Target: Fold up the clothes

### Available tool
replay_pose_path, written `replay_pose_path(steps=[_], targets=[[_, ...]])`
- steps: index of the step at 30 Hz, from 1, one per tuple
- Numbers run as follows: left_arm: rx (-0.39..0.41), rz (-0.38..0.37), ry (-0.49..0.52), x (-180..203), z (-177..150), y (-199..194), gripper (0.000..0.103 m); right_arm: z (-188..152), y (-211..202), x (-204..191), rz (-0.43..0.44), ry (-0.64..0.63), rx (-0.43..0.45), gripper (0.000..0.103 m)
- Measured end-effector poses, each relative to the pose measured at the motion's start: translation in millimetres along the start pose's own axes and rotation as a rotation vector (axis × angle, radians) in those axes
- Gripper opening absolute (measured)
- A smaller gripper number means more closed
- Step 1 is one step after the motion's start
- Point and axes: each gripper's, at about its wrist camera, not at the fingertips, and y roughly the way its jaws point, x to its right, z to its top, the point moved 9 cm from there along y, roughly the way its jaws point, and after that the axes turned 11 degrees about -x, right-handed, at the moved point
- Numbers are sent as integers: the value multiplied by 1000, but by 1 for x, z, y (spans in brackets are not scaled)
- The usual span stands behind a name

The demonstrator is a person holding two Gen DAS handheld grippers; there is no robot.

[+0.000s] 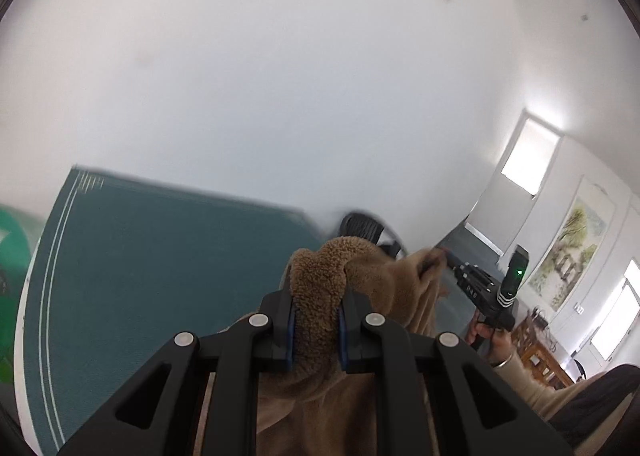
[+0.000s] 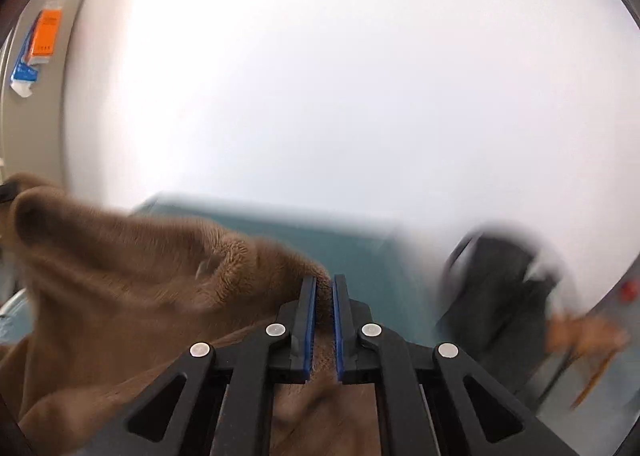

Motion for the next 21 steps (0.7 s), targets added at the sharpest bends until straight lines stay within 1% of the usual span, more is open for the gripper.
replay_pose_path(steps=[1, 3, 4, 5, 6, 7, 9, 10, 11, 12, 13, 14, 15, 16, 18, 21], targets=[[33, -14, 10, 12, 5, -10, 18, 17, -21, 6, -41, 27, 78, 7], [90, -46, 26, 33, 14, -28, 18, 46, -57, 22, -67, 115, 188, 7], [112, -59, 38, 43, 17, -36, 18, 60, -72, 29, -71, 147, 225, 7], [132, -54, 58, 52, 19, -46, 18, 69, -85, 32, -47, 154, 235, 7], [153, -49, 77, 61, 20, -55, 18, 77, -93, 27, 40, 146, 225, 7], [173, -44, 97, 70, 21, -64, 18, 82, -98, 20, 146, 142, 214, 8], [212, -39, 119, 82, 20, -84, 18, 80, -101, 2, 323, 129, 160, 8], [231, -38, 121, 84, 20, -95, 18, 72, -98, -10, 383, 107, 111, 12], [249, -36, 122, 85, 19, -106, 18, 62, -96, -21, 418, 82, 67, 15], [267, -33, 121, 86, 18, -119, 18, 49, -92, -32, 446, 54, 28, 28], [285, -29, 120, 87, 17, -133, 18, 35, -88, -44, 475, 24, -11, 59], [301, -27, 118, 88, 16, -145, 18, 23, -83, -51, 500, 8, -41, 80], [313, -26, 115, 88, 12, -156, 18, 9, -78, -59, 527, 7, -65, 97], [323, -19, 111, 86, 7, -169, 18, -4, -72, -67, 558, 10, -96, 97], [344, 0, 103, 82, -5, -194, 18, -27, -56, -90, 637, 6, -193, 97], [362, 75, 64, 66, -34, -213, 18, -50, -27, -110, 721, -10, -310, 97]])
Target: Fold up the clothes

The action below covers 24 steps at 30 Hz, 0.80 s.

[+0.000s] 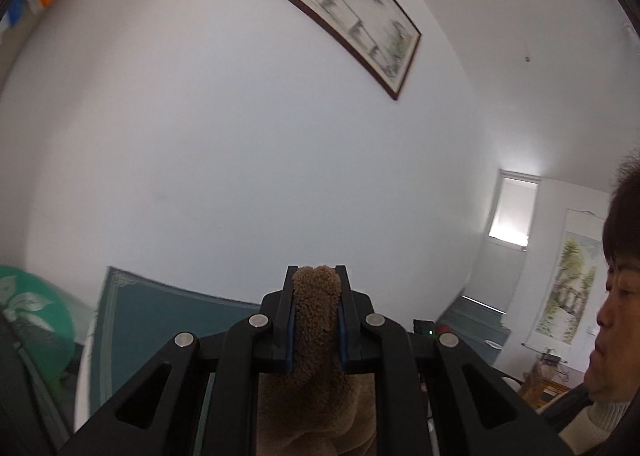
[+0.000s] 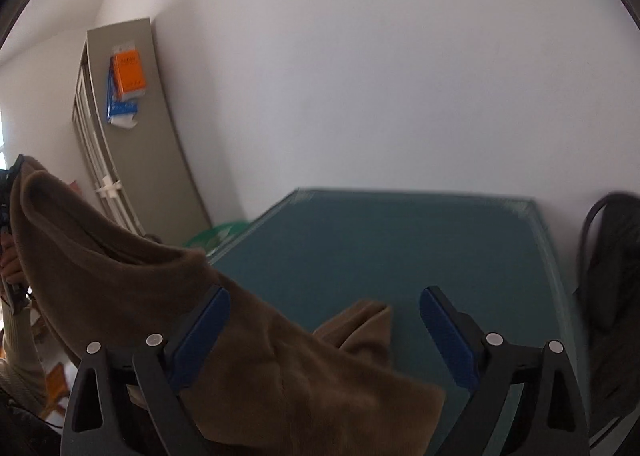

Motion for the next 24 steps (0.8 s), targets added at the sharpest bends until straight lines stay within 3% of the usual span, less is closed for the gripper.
replay_pose_path(steps=[4, 7, 10, 14, 19, 22, 24], targets=[[-8, 115, -129, -51, -37, -31, 18, 0, 47, 13, 36, 26, -124, 97], [22, 133, -262, -88, -61, -44, 18, 7, 72, 1, 67, -16, -177, 97], [69, 115, -323, -108, -68, -64, 18, -3, 104, -20, 65, -124, -281, 97], [29, 152, -296, -115, -78, -58, 18, -22, 152, -33, -63, -261, -414, 97], [-100, 216, -262, -119, -121, -37, 20, -35, 168, -37, -83, -314, -483, 97], [-150, 242, -290, -126, -148, -28, 41, -38, 174, -50, -59, -372, -519, 97], [-160, 250, -321, -132, -163, -26, 63, -41, 187, -60, -39, -420, -559, 97]])
